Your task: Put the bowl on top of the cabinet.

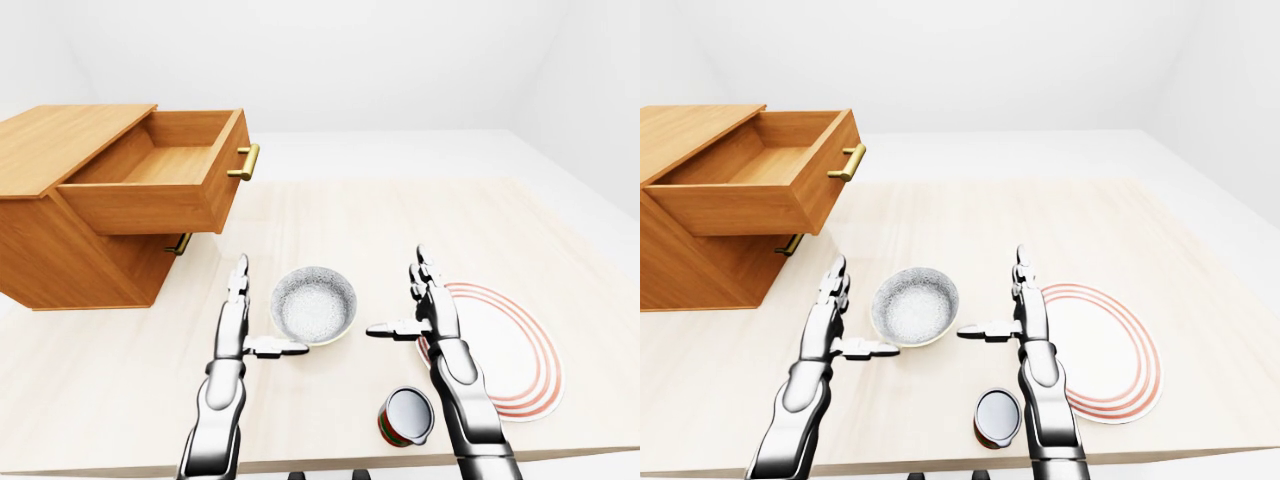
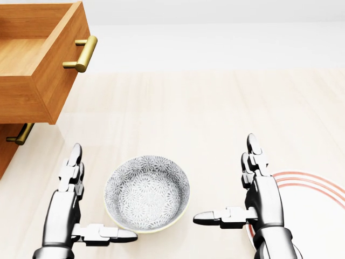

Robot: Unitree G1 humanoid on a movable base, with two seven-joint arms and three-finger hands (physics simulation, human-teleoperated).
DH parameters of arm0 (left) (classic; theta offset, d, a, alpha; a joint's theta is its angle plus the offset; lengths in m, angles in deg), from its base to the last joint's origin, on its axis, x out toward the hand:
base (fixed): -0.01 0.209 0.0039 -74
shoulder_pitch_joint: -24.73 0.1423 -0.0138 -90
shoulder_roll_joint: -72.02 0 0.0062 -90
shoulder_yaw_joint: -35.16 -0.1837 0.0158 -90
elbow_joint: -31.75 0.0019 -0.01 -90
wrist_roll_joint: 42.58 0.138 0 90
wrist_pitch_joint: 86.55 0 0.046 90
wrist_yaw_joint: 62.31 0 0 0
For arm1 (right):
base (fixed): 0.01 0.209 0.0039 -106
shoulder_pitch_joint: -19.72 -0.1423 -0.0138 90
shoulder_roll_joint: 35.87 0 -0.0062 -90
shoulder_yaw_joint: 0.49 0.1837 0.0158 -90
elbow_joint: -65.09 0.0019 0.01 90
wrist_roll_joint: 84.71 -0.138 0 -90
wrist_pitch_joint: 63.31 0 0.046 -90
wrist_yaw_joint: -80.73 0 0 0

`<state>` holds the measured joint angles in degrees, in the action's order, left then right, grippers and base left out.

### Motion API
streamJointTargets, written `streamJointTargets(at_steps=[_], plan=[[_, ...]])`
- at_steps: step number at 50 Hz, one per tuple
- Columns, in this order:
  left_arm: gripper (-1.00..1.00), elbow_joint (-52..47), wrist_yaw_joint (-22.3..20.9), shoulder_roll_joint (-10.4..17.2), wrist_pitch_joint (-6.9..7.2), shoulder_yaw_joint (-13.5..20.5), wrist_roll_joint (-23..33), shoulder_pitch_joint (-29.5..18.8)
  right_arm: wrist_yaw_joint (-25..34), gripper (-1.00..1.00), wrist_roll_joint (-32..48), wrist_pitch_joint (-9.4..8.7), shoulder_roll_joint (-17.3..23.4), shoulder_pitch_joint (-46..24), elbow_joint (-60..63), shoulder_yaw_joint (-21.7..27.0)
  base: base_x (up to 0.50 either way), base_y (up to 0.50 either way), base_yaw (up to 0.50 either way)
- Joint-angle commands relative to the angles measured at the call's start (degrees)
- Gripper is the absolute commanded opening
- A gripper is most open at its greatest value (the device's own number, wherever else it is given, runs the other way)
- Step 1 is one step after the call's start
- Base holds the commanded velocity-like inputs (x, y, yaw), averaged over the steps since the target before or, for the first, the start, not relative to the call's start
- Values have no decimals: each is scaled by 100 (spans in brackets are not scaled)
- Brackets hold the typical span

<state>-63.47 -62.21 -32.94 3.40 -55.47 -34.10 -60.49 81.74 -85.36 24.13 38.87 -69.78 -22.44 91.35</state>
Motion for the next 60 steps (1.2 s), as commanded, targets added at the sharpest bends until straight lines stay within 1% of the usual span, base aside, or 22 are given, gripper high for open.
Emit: streamJointTargets(at_steps=[1, 4, 5, 6, 8, 9, 10, 12, 13, 14, 15, 21, 22, 25, 30, 35, 37, 44, 49, 52, 55, 60], plan=[[100, -542, 332, 29, -116, -331, 1265, 512, -81, 100, 7, 56, 5, -31, -96, 17, 0, 0, 0], [100, -671, 502, 15, -180, -449, 1669, 590, -111, 100, 41, 65, 6, -55, -173, 10, 0, 0, 0], [100, -687, 495, 2, -161, -464, 1681, 595, -118, 100, 37, 67, 8, -78, -213, 20, 0, 0, 0], [100, -641, 693, 11, -211, -524, 1981, 577, -128, 100, 27, 69, 18, -124, -302, 44, 0, 0, 0], [100, -594, 842, 13, -270, -596, 2225, 582, -124, 100, 20, 54, 17, -114, -274, 37, 0, 0, 0], [100, -552, 1095, 26, -390, -680, 2552, 612, -121, 100, 26, 61, 17, -111, -278, 29, 0, 0, 0], [100, -548, 1109, 24, -399, -682, 2574, 614, -121, 100, 26, 62, 17, -111, -278, 29, 0, 0, 0], [100, -515, 1458, 33, -485, -809, 3064, 669, -127, 100, 34, 83, 15, -123, -321, 24, 0, 0, 0], [100, -468, 1707, 43, -495, -896, 3385, 698, -126, 100, 47, 98, 11, -112, -327, 9, 0, 0, 0], [100, -438, 1813, 43, -495, -916, 3490, 699, -125, 100, 50, 105, 10, -110, -334, 5, 0, 0, 0], [100, -383, 2008, 49, -495, -950, 3694, 690, -123, 100, 59, 98, 6, -100, -314, -8, 0, 0, 0], [100, -169, 2478, 54, -495, -1154, 4254, 663, -124, 100, 84, 117, -2, -101, -338, -27, 0, 0, 0], [100, -116, 2642, 43, -495, -1224, 4433, 657, -124, 100, 89, 121, -2, -91, -323, -30, 0, 0, 0], [100, 93, 2939, 22, -495, -1363, 4731, 593, -123, 100, 87, 115, -1, -88, -306, -26, 0, 0, 0], [100, 338, 2990, 7, -495, -1539, 5003, 558, -122, 100, 87, 90, -1, -70, -250, -27, 0, 0, 0], [100, 815, 2990, -33, -495, -1682, 5241, 402, -125, 100, 101, 74, -3, -54, -210, -34, 0, 0, 0], [100, 920, 2990, -59, -495, -1703, 5355, 314, -122, 100, 129, 106, -10, -49, -241, -58, 0, 0, 0], [100, 1474, 2990, -160, -495, -1667, 5382, -9, -112, 100, 174, 141, -14, -48, -281, -86, 0, 0, 0], [100, 1854, 2990, -216, -495, -1649, 5404, -171, -107, 100, 178, 115, -17, -32, -226, -88, 0, 0, 0], [100, 2304, 2990, -258, -495, -1620, 5429, -364, -100, 100, 197, 136, -26, -2, -208, -113, 0, 0, 0], [100, 2725, 2990, -296, -495, -1552, 5417, -560, -69, 100, 193, 105, -28, 57, -75, -131, 0, 0, 0], [100, 2907, 2990, -314, -495, -1487, 5417, -654, -61, 100, 213, 148, -36, 50, -120, -147, 0, 0, 0]])
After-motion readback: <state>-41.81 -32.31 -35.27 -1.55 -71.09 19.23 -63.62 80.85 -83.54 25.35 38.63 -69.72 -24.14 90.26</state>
